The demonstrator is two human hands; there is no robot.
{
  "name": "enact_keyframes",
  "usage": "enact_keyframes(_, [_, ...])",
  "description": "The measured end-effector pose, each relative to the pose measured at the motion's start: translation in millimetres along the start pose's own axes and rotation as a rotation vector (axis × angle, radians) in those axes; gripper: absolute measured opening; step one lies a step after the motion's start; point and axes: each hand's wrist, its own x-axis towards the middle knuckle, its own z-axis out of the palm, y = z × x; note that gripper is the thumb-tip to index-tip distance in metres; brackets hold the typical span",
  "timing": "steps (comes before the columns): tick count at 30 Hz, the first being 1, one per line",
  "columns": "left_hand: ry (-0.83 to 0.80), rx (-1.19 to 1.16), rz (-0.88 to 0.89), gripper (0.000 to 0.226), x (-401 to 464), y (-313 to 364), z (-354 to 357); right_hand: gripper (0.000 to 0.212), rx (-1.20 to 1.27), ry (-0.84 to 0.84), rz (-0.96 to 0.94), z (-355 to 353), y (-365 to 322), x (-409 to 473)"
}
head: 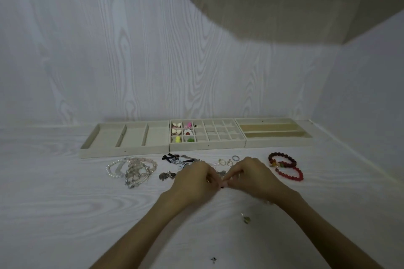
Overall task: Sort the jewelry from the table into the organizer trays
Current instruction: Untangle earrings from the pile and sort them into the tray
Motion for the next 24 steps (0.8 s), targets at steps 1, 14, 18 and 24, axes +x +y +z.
enact_keyframes(1, [0.011, -0.043, -0.001, 0.011, 3.4, -3.2, -2.5, 0.01, 0.037, 0.028, 0.003, -2.9, 0.5, 2.7])
enact_keyframes(14, [0.406, -0.421, 0.018, 0.008, 72.2, -53.7, -81.8, 0.015, 0.266, 0.187, -0.007, -46.1, -40.0, 121.9])
enact_keyframes(18, [0.389, -0.007, -0.231, 0.032, 87.3, -95.0, -100.1, 0.013, 0.029, 0.152, -0.027, -51.6, -23.8, 166.6])
enact_keyframes(24, [0.237, 0.093, -0.304, 0.019, 101.8, -127.3, -95.4, 0.015, -0.394, -0.038, -0.083, -39.1, -10.8, 209.3])
